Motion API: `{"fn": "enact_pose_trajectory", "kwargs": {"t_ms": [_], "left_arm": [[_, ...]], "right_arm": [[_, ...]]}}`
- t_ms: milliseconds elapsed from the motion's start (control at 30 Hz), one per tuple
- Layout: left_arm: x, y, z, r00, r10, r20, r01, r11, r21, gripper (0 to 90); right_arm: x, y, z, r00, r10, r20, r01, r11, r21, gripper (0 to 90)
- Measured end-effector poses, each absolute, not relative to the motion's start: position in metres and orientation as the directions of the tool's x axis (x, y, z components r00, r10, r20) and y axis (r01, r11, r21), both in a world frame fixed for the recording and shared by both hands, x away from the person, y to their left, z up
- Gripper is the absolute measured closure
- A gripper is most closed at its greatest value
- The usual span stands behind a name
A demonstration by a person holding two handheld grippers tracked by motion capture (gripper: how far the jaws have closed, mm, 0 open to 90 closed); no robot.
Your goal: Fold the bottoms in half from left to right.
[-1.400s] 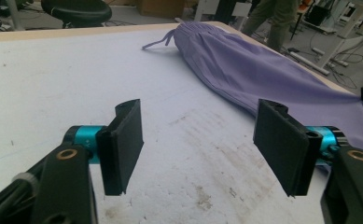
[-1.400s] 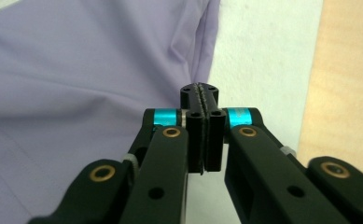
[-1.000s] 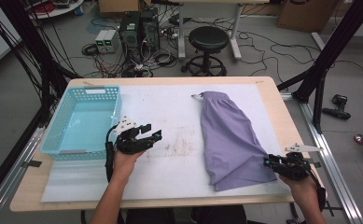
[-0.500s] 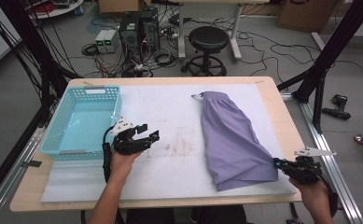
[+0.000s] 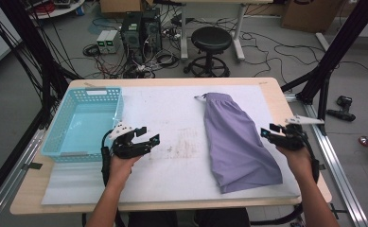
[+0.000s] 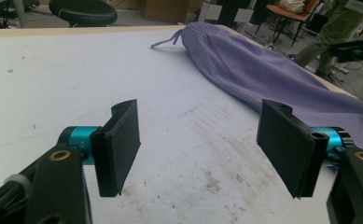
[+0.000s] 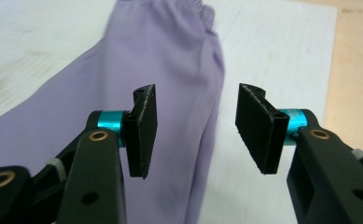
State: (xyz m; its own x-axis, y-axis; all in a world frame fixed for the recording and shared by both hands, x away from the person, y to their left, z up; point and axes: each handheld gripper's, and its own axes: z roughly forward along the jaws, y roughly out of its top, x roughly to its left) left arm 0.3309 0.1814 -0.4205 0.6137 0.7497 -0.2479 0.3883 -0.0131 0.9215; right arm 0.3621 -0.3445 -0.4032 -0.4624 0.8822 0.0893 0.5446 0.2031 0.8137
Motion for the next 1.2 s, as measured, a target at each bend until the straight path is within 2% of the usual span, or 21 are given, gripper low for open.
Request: {"fn": "enact_pose_trajectory", "kwargs": {"t_ms": [200, 300, 500, 567, 600, 667, 700, 833, 967, 1033, 1200], "left_arm": [[0.329, 0.181, -0.418, 0.627, 0.747, -0.220, 0.362, -0.029, 0.932, 29.0], [0.329, 0.177, -0.419, 0.650, 0.733, -0.199, 0.350, -0.057, 0.935, 29.2], [0.333, 0.176, -0.417, 0.634, 0.747, -0.199, 0.352, -0.050, 0.935, 29.8], [0.334, 0.178, -0.417, 0.627, 0.751, -0.205, 0.363, -0.049, 0.931, 29.7], [0.334, 0.179, -0.416, 0.623, 0.754, -0.206, 0.367, -0.049, 0.929, 29.7], [0.334, 0.182, -0.417, 0.617, 0.760, -0.205, 0.372, -0.052, 0.927, 29.7], [0.334, 0.184, -0.417, 0.615, 0.760, -0.210, 0.378, -0.050, 0.925, 29.8], [0.335, 0.186, -0.418, 0.595, 0.772, -0.222, 0.386, -0.032, 0.922, 30.3], [0.335, 0.183, -0.418, 0.603, 0.767, -0.221, 0.389, -0.041, 0.920, 30.6], [0.335, 0.182, -0.419, 0.605, 0.766, -0.219, 0.390, -0.045, 0.920, 30.6], [0.335, 0.184, -0.418, 0.599, 0.769, -0.225, 0.386, -0.031, 0.922, 30.6]], "right_arm": [[0.433, -0.317, -0.407, -0.482, 0.871, 0.099, 0.574, 0.228, 0.786, 48.7], [0.464, -0.299, -0.411, -0.526, 0.848, 0.070, 0.573, 0.292, 0.765, 50.8], [0.504, -0.279, -0.415, -0.531, 0.844, 0.078, 0.584, 0.298, 0.755, 51.9], [0.512, -0.272, -0.418, -0.538, 0.841, 0.055, 0.579, 0.321, 0.749, 57.5], [0.515, -0.268, -0.421, -0.539, 0.841, 0.047, 0.589, 0.337, 0.734, 63.7], [0.517, -0.264, -0.425, -0.551, 0.832, 0.057, 0.601, 0.349, 0.720, 86.7], [0.517, -0.265, -0.425, -0.548, 0.834, 0.068, 0.597, 0.332, 0.730, 89.4], [0.515, -0.274, -0.414, -0.479, 0.877, 0.037, 0.561, 0.274, 0.781, 90.0], [0.516, -0.282, -0.420, -0.403, 0.915, -0.008, 0.617, 0.278, 0.736, 88.4], [0.516, -0.281, -0.424, -0.399, 0.917, -0.019, 0.625, 0.287, 0.726, 73.0], [0.506, -0.282, -0.413, -0.404, 0.915, 0.001, 0.581, 0.256, 0.772, 65.8]]}}
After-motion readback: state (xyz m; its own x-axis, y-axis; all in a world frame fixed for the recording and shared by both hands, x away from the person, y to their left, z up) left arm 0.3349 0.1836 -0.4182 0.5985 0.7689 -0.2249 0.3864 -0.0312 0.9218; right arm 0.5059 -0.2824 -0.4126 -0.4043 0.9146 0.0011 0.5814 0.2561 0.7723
